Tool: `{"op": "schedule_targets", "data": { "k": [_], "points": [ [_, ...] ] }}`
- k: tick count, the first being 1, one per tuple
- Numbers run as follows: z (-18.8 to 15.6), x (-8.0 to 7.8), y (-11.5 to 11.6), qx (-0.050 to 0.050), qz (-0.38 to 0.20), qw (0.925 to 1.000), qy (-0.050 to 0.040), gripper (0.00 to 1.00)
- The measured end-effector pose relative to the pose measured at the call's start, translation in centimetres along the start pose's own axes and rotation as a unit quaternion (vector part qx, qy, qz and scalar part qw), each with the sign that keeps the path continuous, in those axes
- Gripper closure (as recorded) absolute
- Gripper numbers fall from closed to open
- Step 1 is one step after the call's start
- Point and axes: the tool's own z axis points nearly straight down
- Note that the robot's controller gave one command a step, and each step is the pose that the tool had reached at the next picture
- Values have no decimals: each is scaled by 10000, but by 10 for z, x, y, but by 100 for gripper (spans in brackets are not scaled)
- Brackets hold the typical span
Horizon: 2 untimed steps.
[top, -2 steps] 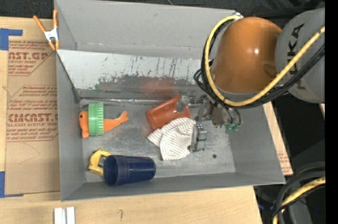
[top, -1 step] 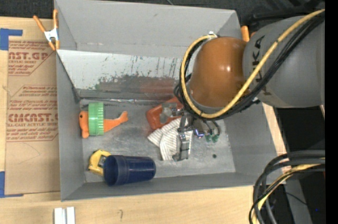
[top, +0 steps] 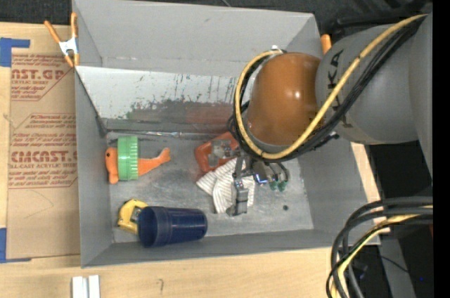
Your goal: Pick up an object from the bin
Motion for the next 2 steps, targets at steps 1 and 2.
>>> {"op": "schedule_targets", "data": {
  "k": [1,2],
  "points": [
    [11,-9,-2,-8,-27,10000,31,0],
    [-11,-28,11,2,-372,9993,10,0]
  ]
}}
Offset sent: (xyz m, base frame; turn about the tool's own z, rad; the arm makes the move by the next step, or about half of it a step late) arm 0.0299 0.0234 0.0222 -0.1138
